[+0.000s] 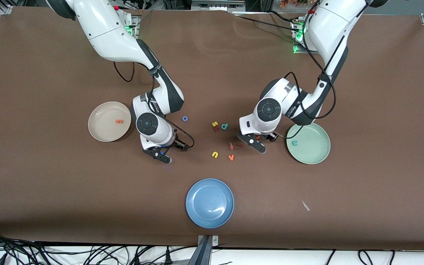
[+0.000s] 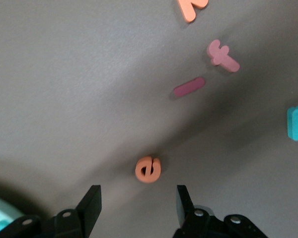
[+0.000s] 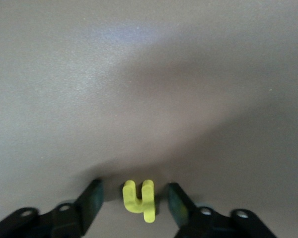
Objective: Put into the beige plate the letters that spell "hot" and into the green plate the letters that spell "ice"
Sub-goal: 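Grasp the yellow 4 with the right gripper while the left gripper reaches letters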
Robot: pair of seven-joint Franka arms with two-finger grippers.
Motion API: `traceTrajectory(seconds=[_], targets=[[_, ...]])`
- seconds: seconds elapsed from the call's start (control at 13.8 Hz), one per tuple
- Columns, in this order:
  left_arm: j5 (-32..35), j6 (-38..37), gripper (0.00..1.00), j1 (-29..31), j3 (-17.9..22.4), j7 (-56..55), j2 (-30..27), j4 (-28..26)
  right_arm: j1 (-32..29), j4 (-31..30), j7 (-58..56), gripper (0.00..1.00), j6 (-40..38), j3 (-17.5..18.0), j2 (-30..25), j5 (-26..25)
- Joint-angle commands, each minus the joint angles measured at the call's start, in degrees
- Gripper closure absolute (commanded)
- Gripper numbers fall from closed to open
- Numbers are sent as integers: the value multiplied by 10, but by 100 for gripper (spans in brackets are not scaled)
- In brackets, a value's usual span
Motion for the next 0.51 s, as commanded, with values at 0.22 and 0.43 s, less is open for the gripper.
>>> traceTrajectory(seconds=[0.22, 0.43], targets=[[17, 55, 33, 5, -1, 12, 11, -23, -2, -7, -16, 90, -7, 3, 0, 0], [18, 78, 34, 8, 0, 12, 19, -35, -3, 0, -15, 100, -17, 4, -3, 2]])
